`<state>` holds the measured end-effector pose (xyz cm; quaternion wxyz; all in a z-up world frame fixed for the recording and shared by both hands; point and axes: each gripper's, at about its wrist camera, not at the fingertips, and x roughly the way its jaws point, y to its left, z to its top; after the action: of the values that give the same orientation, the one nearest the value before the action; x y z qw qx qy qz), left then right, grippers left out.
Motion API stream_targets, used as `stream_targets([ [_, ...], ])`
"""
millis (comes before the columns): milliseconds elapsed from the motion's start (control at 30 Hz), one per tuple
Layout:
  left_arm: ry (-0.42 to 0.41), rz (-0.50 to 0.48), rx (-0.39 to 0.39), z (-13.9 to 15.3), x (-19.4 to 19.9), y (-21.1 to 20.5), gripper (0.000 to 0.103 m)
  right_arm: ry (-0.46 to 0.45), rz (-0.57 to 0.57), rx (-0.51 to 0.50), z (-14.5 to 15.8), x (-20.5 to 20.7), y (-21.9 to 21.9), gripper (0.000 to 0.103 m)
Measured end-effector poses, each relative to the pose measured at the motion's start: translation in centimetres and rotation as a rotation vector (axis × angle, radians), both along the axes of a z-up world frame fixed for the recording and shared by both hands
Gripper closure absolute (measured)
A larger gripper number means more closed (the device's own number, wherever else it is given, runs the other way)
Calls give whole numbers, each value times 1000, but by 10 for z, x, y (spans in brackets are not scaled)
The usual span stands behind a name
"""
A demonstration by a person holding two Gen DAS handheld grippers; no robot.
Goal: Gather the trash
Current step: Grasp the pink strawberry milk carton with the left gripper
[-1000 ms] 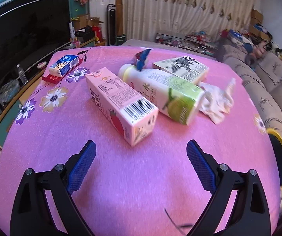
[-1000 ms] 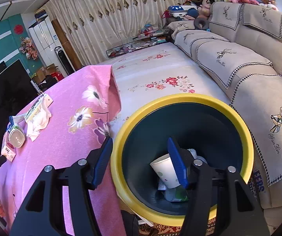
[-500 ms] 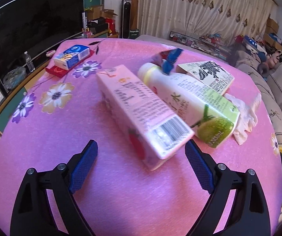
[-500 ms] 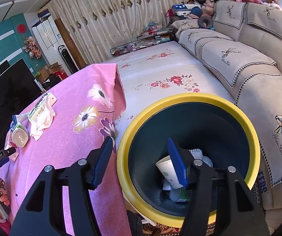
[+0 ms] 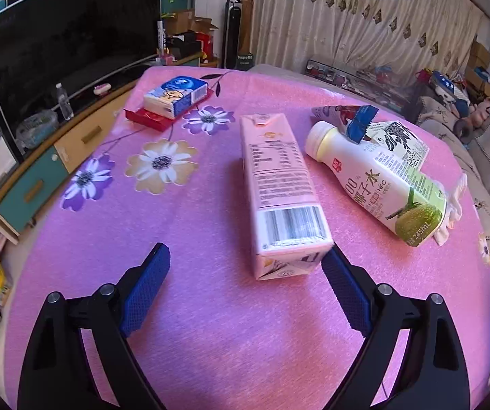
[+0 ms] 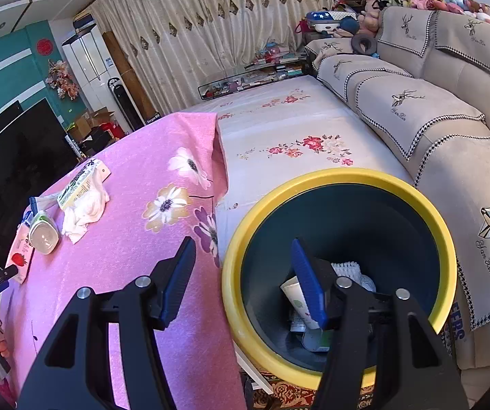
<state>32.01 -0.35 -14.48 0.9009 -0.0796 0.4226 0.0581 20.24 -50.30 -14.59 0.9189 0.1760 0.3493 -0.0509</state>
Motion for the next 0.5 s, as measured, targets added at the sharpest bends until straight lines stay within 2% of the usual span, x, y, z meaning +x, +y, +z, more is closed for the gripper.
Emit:
stream_targets([
  [133,-6,-4,7,-4,6,-5,17,-4,8,-13,4,-3,3,47],
  [200,-14,-7,33,-5,8,-10,24,-7,5,-11,6,-3,2,47],
  [267,-25,-10,55,-4,9,-14,39,-11,3,-7,6,-4,0,47],
  [367,-26,-24,47,-2,7,-13,62,-11,4,-3,5,-6,-1,47],
  [500,-68,-60,108,10,-8,-20,62,-10,4,1,5,-8,-3,47],
])
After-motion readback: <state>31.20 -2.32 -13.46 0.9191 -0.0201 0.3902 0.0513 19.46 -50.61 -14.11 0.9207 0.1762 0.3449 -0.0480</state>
